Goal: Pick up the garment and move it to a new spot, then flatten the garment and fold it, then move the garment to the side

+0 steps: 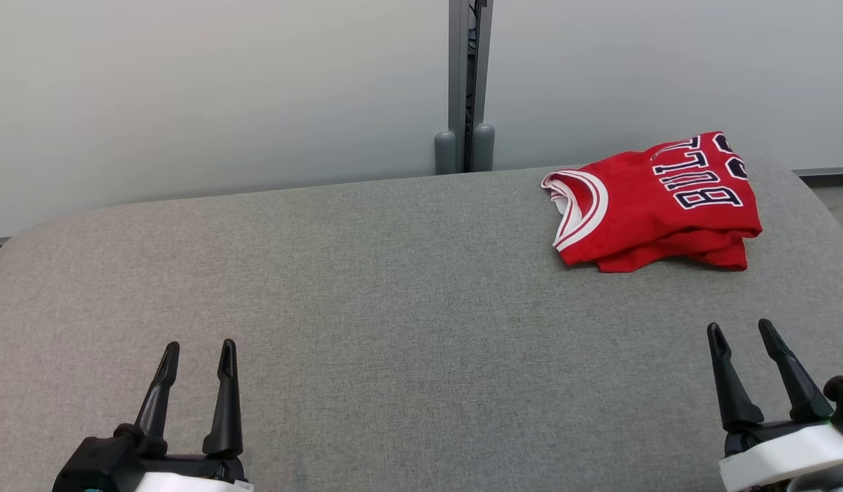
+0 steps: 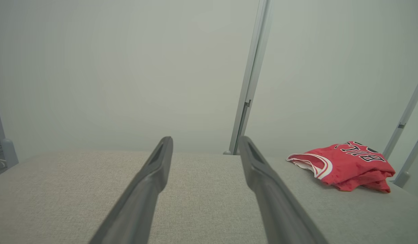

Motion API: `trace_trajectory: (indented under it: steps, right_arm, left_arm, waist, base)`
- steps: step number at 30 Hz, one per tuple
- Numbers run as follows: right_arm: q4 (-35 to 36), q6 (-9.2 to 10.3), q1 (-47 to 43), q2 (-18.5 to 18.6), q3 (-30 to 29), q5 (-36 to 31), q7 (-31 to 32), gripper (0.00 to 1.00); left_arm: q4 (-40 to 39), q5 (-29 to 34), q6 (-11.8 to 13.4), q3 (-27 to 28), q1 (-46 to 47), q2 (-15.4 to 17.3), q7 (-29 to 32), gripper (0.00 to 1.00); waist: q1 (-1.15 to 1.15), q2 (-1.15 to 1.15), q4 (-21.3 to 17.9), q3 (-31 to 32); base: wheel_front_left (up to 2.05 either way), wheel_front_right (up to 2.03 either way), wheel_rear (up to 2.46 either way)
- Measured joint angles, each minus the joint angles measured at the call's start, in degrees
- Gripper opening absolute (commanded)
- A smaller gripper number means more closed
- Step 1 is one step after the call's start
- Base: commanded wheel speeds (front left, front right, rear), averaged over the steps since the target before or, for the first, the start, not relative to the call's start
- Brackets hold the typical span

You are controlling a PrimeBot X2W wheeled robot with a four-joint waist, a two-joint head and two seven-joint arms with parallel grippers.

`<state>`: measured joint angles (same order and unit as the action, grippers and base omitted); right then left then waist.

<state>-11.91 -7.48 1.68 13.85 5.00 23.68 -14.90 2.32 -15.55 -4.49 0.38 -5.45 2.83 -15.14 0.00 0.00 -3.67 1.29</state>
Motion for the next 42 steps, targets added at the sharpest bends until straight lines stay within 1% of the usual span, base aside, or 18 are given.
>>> trace_trajectory:
  steps: [6,9,14,29,42]
  right_arm:
    - [0.67,0.0,-1.05,-1.47,-0.76,-2.08,0.0,1.0]
    - [1.02,0.0,-1.05,-1.85,-0.64,-2.31,0.0,1.0]
    - [1.52,0.0,-1.02,-2.43,-0.41,-2.57,0.0,1.0]
    - [0.94,0.0,-0.98,-1.34,0.57,-2.53,0.0,1.0]
    - [0.9,0.0,-0.93,-1.35,0.9,-2.34,0.0,1.0]
  left_arm:
    - [0.6,0.9,0.37,0.27,-0.02,0.0,0.0,1.0]
    - [1.63,1.59,1.0,0.76,-0.42,0.0,0.01,1.0]
    - [2.12,1.53,1.02,1.08,-1.23,0.01,0.01,1.0]
    - [2.31,1.34,1.38,-0.1,-1.4,0.0,0.0,1.0]
    - [2.45,1.34,1.55,-0.27,-1.43,0.0,0.0,1.0]
  waist:
    - [0.0,0.0,0.28,0.36]
    - [0.0,0.0,0.48,0.43]
    - [0.0,0.0,0.97,0.64]
    - [0.0,0.0,2.45,0.62]
    - [0.0,0.0,3.11,0.36]
  base:
    - [0.0,0.0,0.0]
    - [0.0,0.0,0.0]
    - [0.0,0.0,0.0]
    - [0.0,0.0,0.0]
    - [0.0,0.0,0.0]
